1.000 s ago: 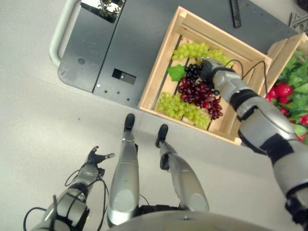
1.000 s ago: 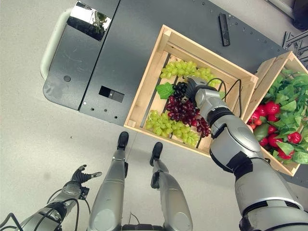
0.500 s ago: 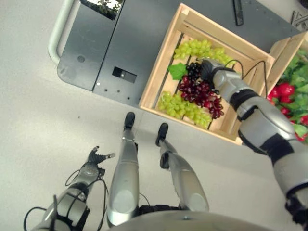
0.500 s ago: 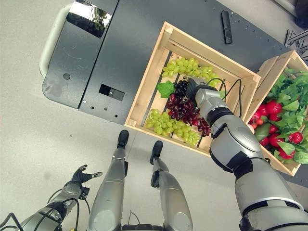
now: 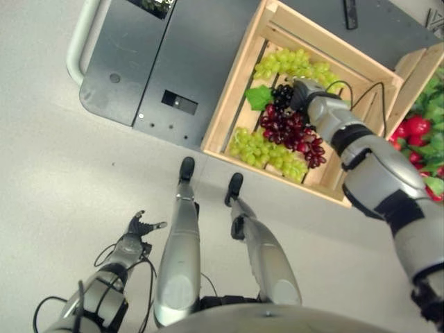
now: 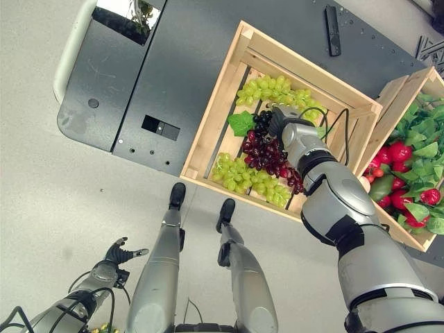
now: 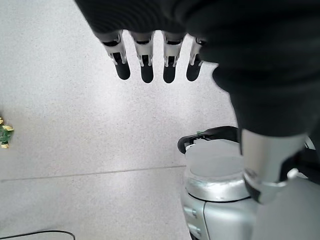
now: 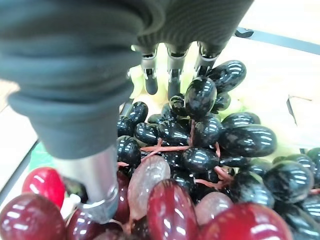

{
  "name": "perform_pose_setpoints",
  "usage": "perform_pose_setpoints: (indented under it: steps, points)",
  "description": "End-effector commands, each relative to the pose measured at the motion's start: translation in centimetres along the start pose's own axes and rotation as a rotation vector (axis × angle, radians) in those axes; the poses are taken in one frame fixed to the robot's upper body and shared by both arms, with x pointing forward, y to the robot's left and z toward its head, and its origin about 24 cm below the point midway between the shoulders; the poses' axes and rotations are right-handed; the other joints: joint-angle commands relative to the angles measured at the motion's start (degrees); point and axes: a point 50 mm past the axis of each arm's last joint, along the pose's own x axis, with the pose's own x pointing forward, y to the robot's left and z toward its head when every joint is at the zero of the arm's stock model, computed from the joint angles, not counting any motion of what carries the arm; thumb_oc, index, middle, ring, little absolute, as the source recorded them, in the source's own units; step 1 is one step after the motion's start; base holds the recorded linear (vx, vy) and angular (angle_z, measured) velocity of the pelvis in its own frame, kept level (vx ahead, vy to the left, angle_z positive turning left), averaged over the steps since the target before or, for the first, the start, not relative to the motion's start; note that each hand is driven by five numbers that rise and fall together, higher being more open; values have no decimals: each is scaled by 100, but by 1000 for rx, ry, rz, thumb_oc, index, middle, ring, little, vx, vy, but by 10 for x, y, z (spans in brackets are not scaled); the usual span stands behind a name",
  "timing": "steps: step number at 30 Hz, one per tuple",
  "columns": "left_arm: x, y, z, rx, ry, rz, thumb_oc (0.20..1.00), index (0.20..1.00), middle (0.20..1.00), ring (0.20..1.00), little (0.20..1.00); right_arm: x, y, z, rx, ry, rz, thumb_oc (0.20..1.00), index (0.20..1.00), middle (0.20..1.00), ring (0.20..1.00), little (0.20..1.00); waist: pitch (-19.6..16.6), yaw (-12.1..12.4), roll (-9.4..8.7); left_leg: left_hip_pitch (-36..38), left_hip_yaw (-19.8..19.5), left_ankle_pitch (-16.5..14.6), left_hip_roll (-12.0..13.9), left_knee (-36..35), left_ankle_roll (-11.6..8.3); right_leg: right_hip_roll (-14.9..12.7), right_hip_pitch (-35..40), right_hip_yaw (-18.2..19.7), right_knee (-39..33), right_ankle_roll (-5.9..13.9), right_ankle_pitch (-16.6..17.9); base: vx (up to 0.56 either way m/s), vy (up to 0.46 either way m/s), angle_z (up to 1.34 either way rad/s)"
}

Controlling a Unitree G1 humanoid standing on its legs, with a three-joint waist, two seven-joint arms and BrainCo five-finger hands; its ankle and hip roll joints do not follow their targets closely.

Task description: Pick up the fruits from the basket on one side to the basket on the other side

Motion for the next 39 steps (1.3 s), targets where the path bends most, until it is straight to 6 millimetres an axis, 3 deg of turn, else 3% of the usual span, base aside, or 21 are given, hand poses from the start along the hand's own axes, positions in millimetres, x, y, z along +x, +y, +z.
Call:
perform_pose_setpoints:
  steps: [1, 11, 21, 22, 23, 24, 25, 35, 36, 37, 39]
  points:
    - [-2, -2, -8, -22, 24, 2, 1000, 1000, 1000, 1000, 1000, 1, -21, 1, -75, -5, -57, 1000, 1000, 1000, 1000, 1000, 135, 179, 43, -87, -5, -132, -323, 224, 181, -189, -240, -87, 437, 469, 180, 0, 0, 0]
    - [-4, 2, -15, -49, 41, 19, 1000, 1000, 1000, 1000, 1000, 1, -38, 7, -39, -33, -118, 1000, 1000, 1000, 1000, 1000, 135, 133, 111, -820, -98, -207, -364, 658, 178, -190, -861, -153, 725, 443, 124, 0, 0, 0]
    - [-6, 9, -26, -91, 63, 46, 1000, 1000, 1000, 1000, 1000, -2, -67, 15, -53, -70, -199, 1000, 1000, 1000, 1000, 1000, 135, 34, 249, -1764, -167, -415, -367, 1495, 189, -165, -1860, -170, 1563, 347, -109, -2, 0, 0]
    - [-7, 9, -26, -90, 62, 45, 1000, 1000, 1000, 1000, 1000, -2, -67, 16, -53, -72, -200, 1000, 1000, 1000, 1000, 1000, 135, 34, 263, -1837, -178, -433, -361, 1590, 193, -174, -1934, -164, 1655, 339, -132, 42, -10, -1]
    - [-8, 7, -30, -86, 69, 41, 1000, 1000, 1000, 1000, 1000, -1, -64, 17, -54, -77, -193, 1000, 1000, 1000, 1000, 1000, 135, 61, 289, -1749, -197, -692, -326, 1726, 180, -136, -1879, -128, 1814, 369, -352, 0, 0, 0]
    - [-7, 8, -25, -88, 55, 43, 1000, 1000, 1000, 1000, 1000, -2, -68, 18, -54, -80, -206, 1000, 1000, 1000, 1000, 1000, 135, 36, 303, -1945, -190, -467, -364, 1708, 195, -176, -2056, -182, 1819, 323, -197, 55, -23, 0]
    - [-8, 7, -29, -85, 65, 40, 1000, 1000, 1000, 1000, 1000, -1, -64, 19, -56, -85, -196, 1000, 1000, 1000, 1000, 1000, 135, 53, 328, -1852, -205, -714, -326, 1818, 182, -151, -1974, -147, 1940, 366, -403, -10, -6, 4]
    - [-8, 5, -28, -81, 59, 39, 1000, 1000, 1000, 1000, 1000, -1, -63, 25, -76, -109, -193, 1000, 1000, 1000, 1000, 1000, 135, 51, 425, -1937, -250, -616, -317, 1716, 162, -195, -2175, -184, 2036, 337, -441, 3, -8, 1]
    - [-8, 6, -29, -77, 61, 41, 1000, 1000, 1000, 1000, 1000, -2, -63, 28, -86, -121, -193, 294, 294, 294, 294, 294, 135, 41, 425, -1894, -241, -585, -307, 1643, 159, -195, -2132, -180, 1994, 339, -427, 0, 0, 0]
    - [-8, 6, -29, -77, 61, 41, 1000, 1000, 1000, 1000, 1000, -2, -63, 28, -86, -121, -193, 200, 200, 200, 200, 200, 135, 41, 425, -1894, -241, -585, -307, 1643, 159, -195, -2132, -180, 1994, 339, -427, 0, 0, 0]
    - [-9, 5, -29, -76, 57, 42, 1000, 1000, 1000, 1000, 1000, -2, -62, 27, -88, -128, -193, 200, 200, 200, 200, 200, 135, 28, 413, -1799, -225, -521, -294, 1481, 147, -192, -2050, -180, 1864, 355, -369, 0, 0, 0]
